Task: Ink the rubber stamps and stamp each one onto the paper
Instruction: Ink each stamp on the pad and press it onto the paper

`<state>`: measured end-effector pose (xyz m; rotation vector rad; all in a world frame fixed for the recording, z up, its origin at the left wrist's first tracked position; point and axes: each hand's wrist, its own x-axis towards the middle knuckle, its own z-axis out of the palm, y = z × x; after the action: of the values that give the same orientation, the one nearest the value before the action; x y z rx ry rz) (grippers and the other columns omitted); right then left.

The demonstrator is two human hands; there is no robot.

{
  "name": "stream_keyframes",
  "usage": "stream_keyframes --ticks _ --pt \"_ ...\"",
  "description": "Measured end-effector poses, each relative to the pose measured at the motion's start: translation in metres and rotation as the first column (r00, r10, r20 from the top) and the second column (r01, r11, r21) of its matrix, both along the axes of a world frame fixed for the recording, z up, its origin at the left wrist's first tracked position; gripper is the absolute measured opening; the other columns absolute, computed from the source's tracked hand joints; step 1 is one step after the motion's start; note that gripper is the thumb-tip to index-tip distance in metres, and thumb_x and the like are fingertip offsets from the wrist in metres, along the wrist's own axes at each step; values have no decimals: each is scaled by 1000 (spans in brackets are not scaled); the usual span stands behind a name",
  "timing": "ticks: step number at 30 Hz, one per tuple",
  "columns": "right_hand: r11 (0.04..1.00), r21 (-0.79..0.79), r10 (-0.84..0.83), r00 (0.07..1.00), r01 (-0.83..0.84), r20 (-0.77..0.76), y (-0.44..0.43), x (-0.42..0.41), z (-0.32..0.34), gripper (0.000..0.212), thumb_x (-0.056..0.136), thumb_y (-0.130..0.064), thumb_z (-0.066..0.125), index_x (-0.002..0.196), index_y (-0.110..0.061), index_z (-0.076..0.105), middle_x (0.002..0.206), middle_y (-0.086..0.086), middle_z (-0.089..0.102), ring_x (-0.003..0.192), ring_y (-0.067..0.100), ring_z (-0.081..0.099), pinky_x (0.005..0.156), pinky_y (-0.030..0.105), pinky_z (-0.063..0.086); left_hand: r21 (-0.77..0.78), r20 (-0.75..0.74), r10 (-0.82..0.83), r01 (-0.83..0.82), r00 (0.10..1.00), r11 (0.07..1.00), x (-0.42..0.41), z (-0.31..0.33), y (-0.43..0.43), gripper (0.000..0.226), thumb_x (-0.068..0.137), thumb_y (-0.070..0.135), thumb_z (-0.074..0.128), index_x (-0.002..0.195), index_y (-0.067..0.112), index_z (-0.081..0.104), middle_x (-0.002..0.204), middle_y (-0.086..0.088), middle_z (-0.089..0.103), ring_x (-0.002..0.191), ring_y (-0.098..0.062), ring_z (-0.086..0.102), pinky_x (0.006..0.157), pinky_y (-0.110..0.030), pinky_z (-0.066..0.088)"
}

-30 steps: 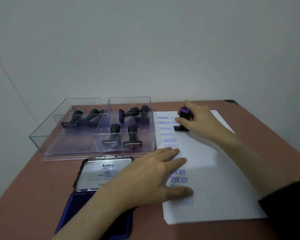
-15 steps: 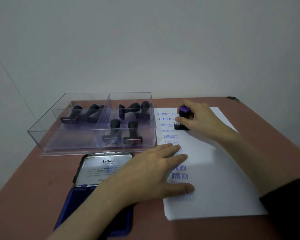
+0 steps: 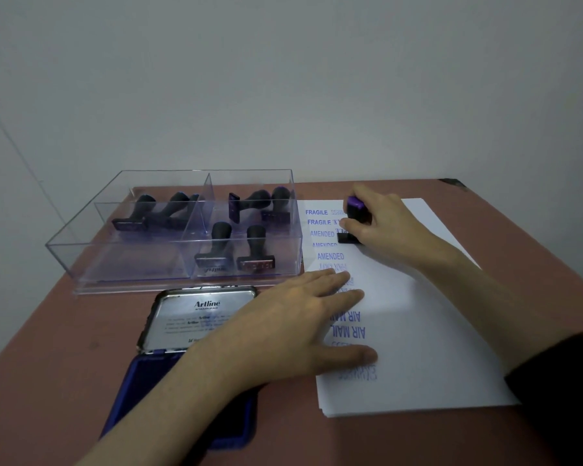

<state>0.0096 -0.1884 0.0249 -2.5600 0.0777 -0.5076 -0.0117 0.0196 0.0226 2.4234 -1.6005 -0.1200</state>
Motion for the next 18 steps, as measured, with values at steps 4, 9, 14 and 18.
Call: stream_keyframes --ticks 4,9,14,18 --pt "1000 -1 1 1000 -1 4 2 -1 -1 18 88 -18 58 83 -13 42 64 -2 47 55 13 39 46 17 29 7 -5 5 -5 1000 1000 0 0 0 74 81 67 43 145 35 23 156 11 12 142 -5 7 112 -18 7" --pt "1000 -3 2 1000 -2 -2 2 -2 0 19 88 -18 58 81 -16 40 64 -2 48 56 13 41 49 21 31 16 2 9 -9 1000 1000 0 -1 0 75 81 68 43 145 35 22 156 11 12 142 -6 7 114 -21 9" --pt "1000 -15 -7 1000 6 -12 3 -2 0 22 89 -19 58 81 -17 38 65 -3 47 56 11 41 49 24 30 12 6 10 -10 1000 1000 1 -1 0 74 81 68 42 145 36 22 156 11 11 141 -5 7 111 -18 7" --pt "1000 -28 -9 1000 9 -7 3 -2 0 24 88 -18 58 80 -18 36 64 -3 47 56 12 41 50 23 31 5 7 8 -8 1000 1000 1 -2 1 74 81 68 43 145 35 23 156 10 13 142 -6 8 112 -20 9"
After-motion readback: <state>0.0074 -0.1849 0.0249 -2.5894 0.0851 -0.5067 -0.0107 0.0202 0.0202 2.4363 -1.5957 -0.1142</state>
